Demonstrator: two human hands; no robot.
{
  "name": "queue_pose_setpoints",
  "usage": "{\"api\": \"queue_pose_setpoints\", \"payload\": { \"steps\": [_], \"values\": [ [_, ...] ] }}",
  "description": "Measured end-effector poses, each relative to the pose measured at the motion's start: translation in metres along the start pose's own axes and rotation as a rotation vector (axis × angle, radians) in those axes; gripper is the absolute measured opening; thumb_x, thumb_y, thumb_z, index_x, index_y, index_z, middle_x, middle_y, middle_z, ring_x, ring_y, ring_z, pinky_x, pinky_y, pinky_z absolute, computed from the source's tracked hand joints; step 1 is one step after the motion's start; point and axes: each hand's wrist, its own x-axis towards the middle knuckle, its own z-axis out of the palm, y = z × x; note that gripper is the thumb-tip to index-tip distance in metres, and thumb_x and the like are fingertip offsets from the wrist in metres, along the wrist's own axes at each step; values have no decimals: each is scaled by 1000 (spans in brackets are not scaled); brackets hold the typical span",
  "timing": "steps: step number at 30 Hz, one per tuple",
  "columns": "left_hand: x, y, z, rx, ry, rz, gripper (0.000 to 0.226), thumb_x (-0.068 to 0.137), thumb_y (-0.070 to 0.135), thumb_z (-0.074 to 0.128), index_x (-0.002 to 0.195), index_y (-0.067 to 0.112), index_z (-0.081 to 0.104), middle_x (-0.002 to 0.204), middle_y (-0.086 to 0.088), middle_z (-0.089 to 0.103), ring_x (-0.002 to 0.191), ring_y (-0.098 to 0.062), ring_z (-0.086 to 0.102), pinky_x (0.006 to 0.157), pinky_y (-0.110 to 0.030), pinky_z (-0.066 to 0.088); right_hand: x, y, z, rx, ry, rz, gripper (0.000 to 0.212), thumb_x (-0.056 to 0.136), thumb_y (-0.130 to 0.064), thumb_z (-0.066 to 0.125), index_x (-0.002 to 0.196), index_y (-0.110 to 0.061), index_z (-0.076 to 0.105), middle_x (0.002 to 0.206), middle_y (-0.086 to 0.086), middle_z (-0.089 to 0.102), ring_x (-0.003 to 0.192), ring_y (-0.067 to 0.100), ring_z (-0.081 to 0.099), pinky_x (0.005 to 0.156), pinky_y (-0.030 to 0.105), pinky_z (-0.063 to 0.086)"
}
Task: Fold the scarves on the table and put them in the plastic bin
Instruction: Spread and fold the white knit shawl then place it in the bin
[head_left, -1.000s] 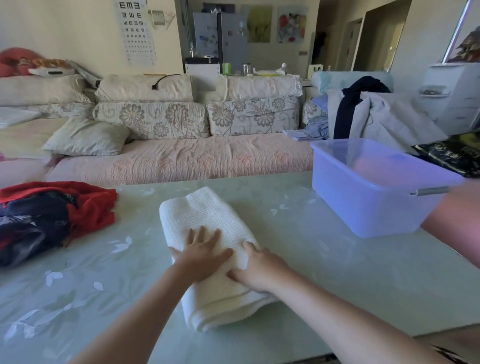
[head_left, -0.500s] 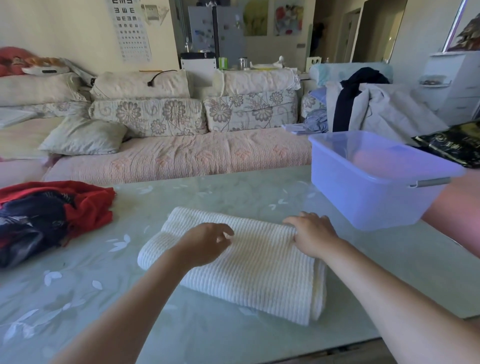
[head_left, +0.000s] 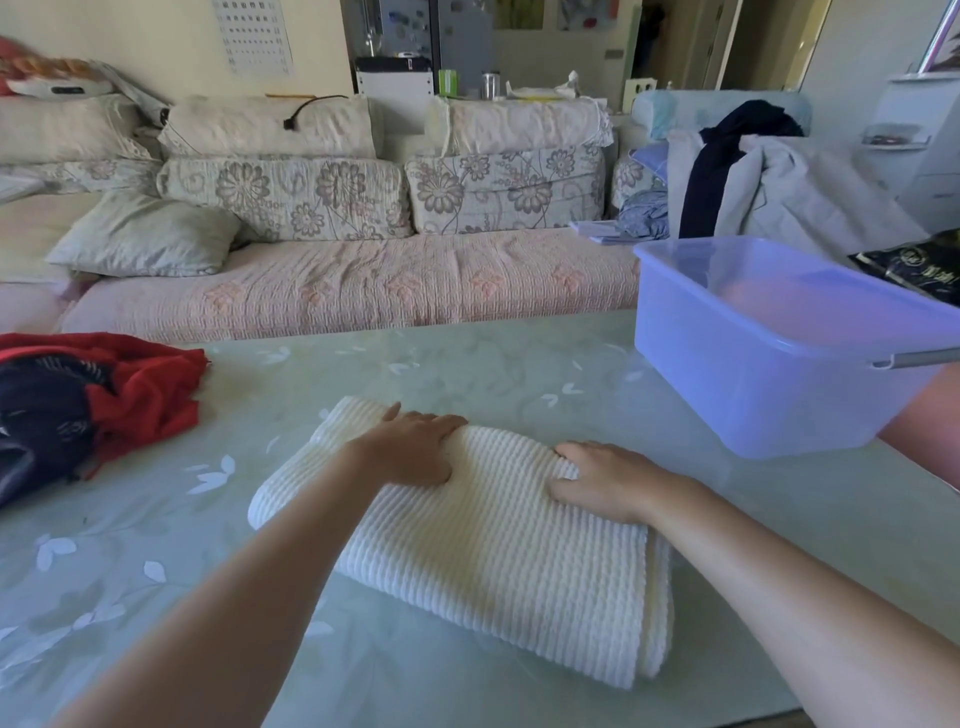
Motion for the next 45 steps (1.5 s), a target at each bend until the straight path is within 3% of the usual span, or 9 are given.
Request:
{"api": "queue_pose_setpoints", "payload": {
  "steps": [7,11,18,23,29,32,37,42,45],
  "values": [
    [19,-12,-11,115,-127,-13,63,62,58,58,117,27,61,119,4,58,120,-19,43,108,-34,30,10,4,-9,34,-148,9,92,45,-88,68,114,-27,66,118,-9,67,107,13,63,98,32,49],
    [13,-10,-20,-23,-208,-58,50,66,44,71,109,24,55,102,5,63,95,-15,59,86,-35,49,11,-1,-17,19,-257,28,103,41,-82,75,127,-27,61,125,-9,63,113,14,61,103,34,47],
    [-4,-3,-39,110,-154,-104,53,63,41,77,110,29,57,102,9,62,93,-18,60,76,-32,44,2,-10,-27,46,-335,33,75,49,-63,86,112,-24,72,107,-6,72,96,15,69,94,33,54],
    [-29,-11,-64,204,458,30,38,68,47,73,101,29,66,95,9,68,93,-20,65,86,-33,44,-18,-23,-63,-33,307,-67,49,65,-55,82,98,-25,63,101,-4,69,95,21,65,83,32,51],
    [-59,-16,-56,155,1001,253,32,72,34,69,97,16,61,87,0,58,80,-25,55,59,-37,48,-31,-13,-66,-388,1055,-316,58,55,-27,87,107,-23,63,87,-3,69,82,29,60,71,38,34],
    [-69,-10,-21,173,781,313,36,67,31,65,100,20,58,90,0,55,83,-26,54,60,-39,51,-40,-11,-44,-502,866,-325,74,55,-21,77,126,-29,56,96,-4,71,89,28,61,78,39,32],
    [-91,10,6,249,88,261,56,72,52,68,123,33,55,115,8,58,107,-19,58,91,-33,46,-67,-15,-12,-560,30,-194,80,72,-63,64,145,-40,42,131,-3,60,125,24,52,106,42,31],
    [-96,34,-13,18,262,182,54,90,68,32,86,29,69,82,14,69,78,-6,62,77,-29,49,-73,-10,-21,-68,280,-137,48,83,-68,43,76,-27,66,86,-9,63,91,18,62,80,32,47],
    [-81,46,-8,-150,524,230,44,98,49,29,91,27,66,89,10,69,87,-11,61,81,-37,51,-64,3,-10,-218,298,24,52,91,-64,46,137,-39,49,147,0,40,136,24,36,107,46,33]
  ]
}}
